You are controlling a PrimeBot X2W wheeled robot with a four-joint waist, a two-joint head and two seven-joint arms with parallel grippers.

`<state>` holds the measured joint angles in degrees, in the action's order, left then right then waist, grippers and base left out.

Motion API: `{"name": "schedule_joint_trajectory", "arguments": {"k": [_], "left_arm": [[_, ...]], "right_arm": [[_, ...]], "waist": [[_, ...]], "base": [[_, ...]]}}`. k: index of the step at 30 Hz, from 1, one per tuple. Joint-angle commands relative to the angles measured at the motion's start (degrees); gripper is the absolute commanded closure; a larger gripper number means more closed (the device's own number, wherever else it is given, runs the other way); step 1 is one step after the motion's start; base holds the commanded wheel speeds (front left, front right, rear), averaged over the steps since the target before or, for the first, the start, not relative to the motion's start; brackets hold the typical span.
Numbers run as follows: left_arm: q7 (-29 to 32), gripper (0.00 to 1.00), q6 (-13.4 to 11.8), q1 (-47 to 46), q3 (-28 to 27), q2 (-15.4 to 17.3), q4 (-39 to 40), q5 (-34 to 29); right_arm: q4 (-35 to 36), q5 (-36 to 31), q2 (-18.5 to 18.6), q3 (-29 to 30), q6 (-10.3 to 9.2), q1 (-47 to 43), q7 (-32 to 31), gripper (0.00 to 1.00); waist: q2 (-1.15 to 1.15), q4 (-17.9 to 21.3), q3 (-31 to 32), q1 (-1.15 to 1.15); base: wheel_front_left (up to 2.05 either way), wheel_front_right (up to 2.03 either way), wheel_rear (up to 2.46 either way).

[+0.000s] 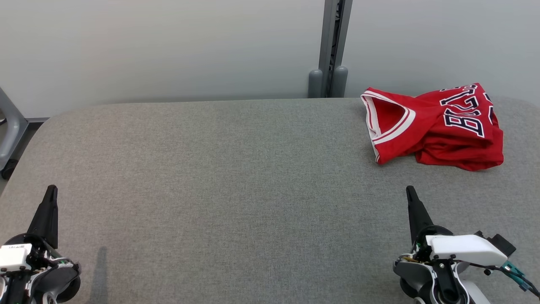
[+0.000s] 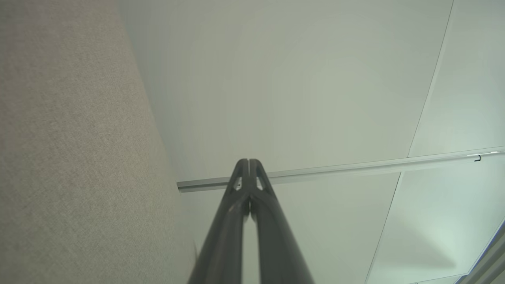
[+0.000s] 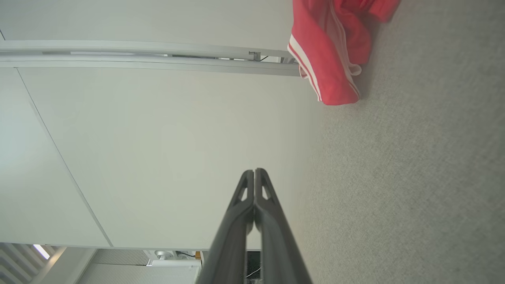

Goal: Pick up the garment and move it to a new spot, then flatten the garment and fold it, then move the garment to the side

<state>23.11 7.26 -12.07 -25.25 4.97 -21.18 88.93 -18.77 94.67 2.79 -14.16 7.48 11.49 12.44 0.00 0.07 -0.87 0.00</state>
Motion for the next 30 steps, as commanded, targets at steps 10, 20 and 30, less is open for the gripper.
{"name": "schedule_joint_trajectory", "arguments": {"k": [10, 20, 30], "left_arm": [[0.53, 1.00, 0.41, -0.93, -0.61, 0.22, -0.25, 1.01], [0.52, 1.00, 0.41, -0.93, -0.60, 0.22, -0.24, 1.02], [0.52, 1.00, 0.41, -0.92, -0.58, 0.23, -0.24, 1.03]], "right_arm": [[0.45, 1.10, 0.21, -0.16, 0.02, 0.64, -0.13, 1.00], [0.45, 1.10, 0.21, -0.16, 0.02, 0.63, -0.13, 1.00], [0.45, 1.11, 0.22, -0.17, 0.02, 0.62, -0.12, 1.00]], "waist": [[0.00, -0.06, -0.02, 0.00], [0.00, -0.06, -0.02, 0.00], [0.00, -0.06, -0.02, 0.00]], "base": [[0.00, 0.00, 0.00], [0.00, 0.00, 0.00], [0.00, 0.00, 0.00]]}}
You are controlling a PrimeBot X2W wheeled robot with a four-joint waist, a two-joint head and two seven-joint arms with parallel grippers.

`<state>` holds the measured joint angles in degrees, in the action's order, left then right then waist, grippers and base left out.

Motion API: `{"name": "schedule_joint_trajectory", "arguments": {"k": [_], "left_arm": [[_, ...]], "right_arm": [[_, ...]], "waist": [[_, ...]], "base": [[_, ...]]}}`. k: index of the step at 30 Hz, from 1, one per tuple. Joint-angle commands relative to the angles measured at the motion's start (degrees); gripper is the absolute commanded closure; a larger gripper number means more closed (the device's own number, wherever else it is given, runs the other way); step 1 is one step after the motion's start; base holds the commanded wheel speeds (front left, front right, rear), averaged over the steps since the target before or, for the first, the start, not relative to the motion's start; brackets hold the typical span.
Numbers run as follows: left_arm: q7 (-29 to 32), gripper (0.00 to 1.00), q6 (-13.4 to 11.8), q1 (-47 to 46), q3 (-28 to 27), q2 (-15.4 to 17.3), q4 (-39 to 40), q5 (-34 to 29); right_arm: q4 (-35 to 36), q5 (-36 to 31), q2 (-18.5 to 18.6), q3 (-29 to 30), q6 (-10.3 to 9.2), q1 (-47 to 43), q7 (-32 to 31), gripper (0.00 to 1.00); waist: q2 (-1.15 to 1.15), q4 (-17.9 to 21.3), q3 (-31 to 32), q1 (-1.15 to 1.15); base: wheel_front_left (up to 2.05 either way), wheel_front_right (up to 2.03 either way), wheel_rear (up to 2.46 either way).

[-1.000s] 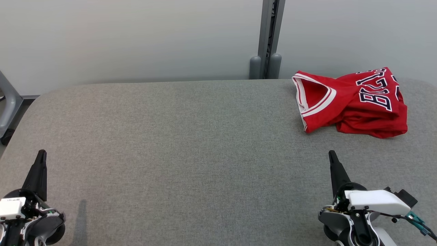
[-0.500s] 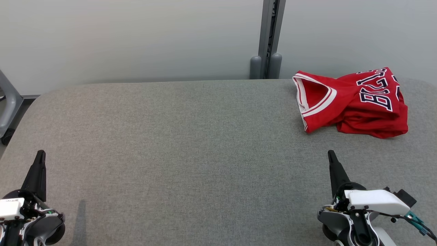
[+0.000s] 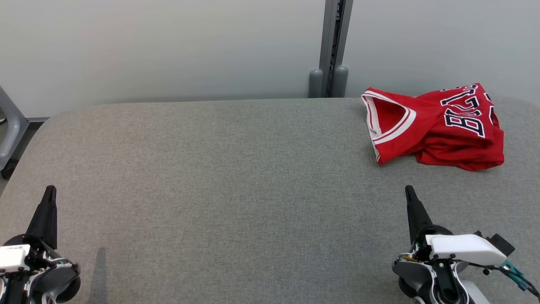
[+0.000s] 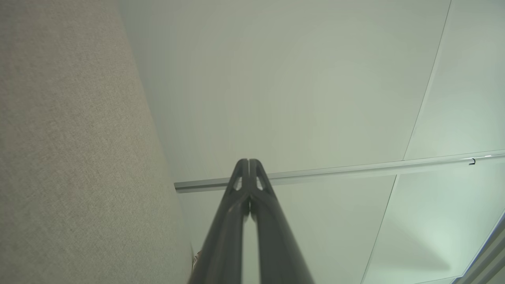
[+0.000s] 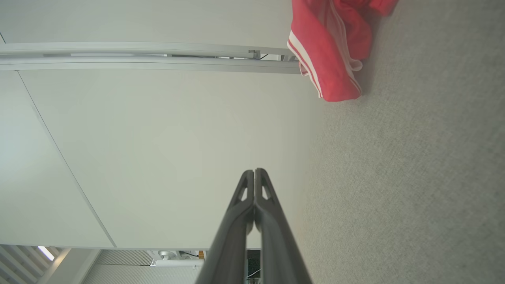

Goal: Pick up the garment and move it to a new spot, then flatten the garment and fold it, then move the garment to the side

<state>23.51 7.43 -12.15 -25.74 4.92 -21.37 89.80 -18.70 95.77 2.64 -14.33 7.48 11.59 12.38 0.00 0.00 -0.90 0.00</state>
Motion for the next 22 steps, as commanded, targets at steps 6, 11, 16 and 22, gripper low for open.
{"name": "schedule_joint_trajectory", "arguments": {"k": [6, 11, 16, 22], "left_arm": [[0.12, 1.00, 0.23, -0.84, -0.11, 0.29, -0.04, 0.16], [0.12, 1.00, 0.23, -0.84, -0.11, 0.29, -0.03, 0.17], [0.11, 1.00, 0.23, -0.84, -0.11, 0.29, -0.03, 0.17], [0.11, 1.00, 0.23, -0.84, -0.10, 0.29, -0.03, 0.17]], "right_arm": [[0.38, 0.00, 0.37, 0.00, 0.02, 0.52, -0.06, 1.00], [0.38, 0.00, 0.37, 0.00, 0.01, 0.52, -0.05, 1.00], [0.38, 0.00, 0.37, -0.01, 0.02, 0.52, -0.05, 1.00], [0.38, 0.00, 0.37, 0.00, 0.02, 0.51, -0.05, 1.00]], "waist": [[0.00, 0.00, 0.00, 0.00], [0.00, 0.00, 0.00, 0.00], [0.00, 0.00, 0.00, 0.00], [0.00, 0.00, 0.00, 0.00]], "base": [[0.00, 0.00, 0.00], [0.00, 0.00, 0.00], [0.00, 0.00, 0.00], [0.00, 0.00, 0.00]]}}
